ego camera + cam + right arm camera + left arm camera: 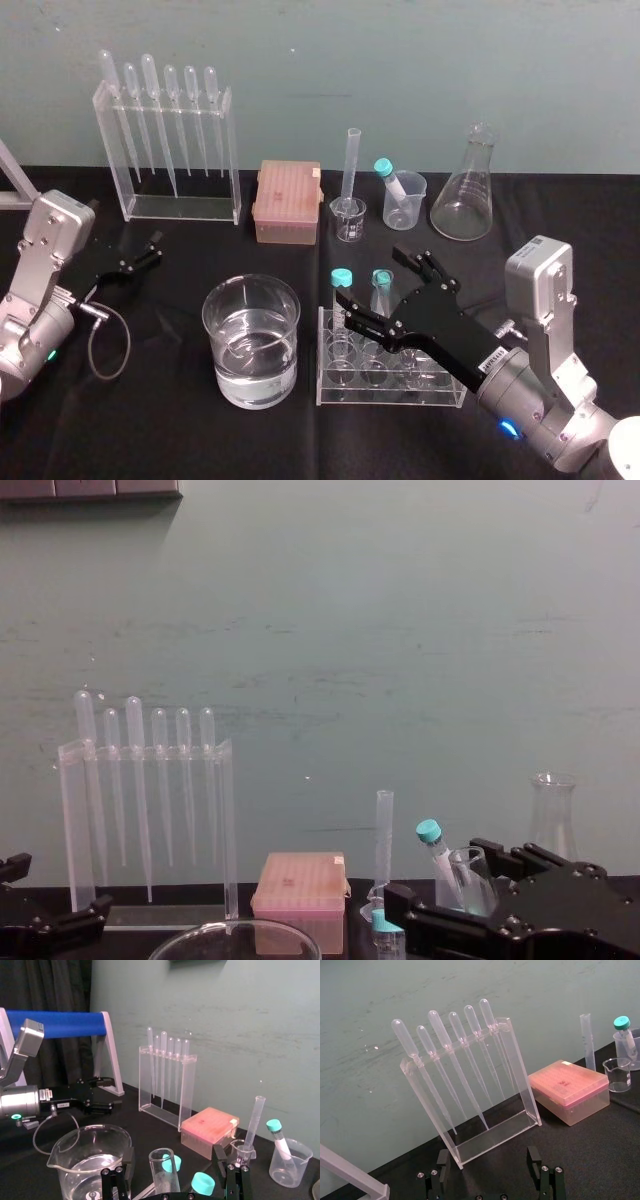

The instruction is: Hold the test tube with one hand and immerse one end into the beaker, then return it to the test tube rack.

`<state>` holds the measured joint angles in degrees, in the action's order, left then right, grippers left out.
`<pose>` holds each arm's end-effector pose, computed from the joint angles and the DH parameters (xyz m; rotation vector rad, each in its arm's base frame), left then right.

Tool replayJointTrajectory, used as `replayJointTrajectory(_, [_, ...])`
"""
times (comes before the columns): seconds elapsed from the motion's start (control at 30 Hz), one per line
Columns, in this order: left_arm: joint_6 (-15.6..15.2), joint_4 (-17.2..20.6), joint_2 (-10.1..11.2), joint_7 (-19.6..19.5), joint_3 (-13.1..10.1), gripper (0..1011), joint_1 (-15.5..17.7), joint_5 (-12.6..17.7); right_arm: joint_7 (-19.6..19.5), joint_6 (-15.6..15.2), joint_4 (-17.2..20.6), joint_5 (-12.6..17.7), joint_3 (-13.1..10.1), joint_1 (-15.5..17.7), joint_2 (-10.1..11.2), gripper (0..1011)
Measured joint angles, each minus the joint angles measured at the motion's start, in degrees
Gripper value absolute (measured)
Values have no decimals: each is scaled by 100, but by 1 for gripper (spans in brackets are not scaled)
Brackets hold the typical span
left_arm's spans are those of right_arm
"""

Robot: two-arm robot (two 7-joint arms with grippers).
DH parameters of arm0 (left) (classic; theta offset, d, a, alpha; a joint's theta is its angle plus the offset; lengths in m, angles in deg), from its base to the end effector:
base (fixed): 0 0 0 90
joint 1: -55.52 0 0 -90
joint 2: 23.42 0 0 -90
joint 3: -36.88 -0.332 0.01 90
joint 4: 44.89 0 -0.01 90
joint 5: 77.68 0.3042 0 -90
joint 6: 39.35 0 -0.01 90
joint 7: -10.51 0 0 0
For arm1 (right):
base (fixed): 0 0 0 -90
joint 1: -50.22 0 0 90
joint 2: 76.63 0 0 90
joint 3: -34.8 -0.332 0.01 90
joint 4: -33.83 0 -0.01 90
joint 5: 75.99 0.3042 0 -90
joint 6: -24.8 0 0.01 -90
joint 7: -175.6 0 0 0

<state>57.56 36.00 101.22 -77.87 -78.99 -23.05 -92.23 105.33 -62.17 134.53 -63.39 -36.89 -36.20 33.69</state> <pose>0.3606 0.1077 -0.3354 0.3045 -0.2848 1.2479 0.2849 -0.0040 -0.3187 -0.0233 -0.1140 -0.8616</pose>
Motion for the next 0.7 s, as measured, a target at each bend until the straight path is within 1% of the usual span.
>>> replayJointTrajectory(0.23, [0, 0, 0, 0, 0, 1000, 0, 0, -7, -90, -7, 13, 16, -7, -2, 1003])
replayJointTrajectory(0.7, [0, 0, 0, 0, 0, 1000, 0, 0, -28, -140, 3, 12, 25, -8, 7, 1003])
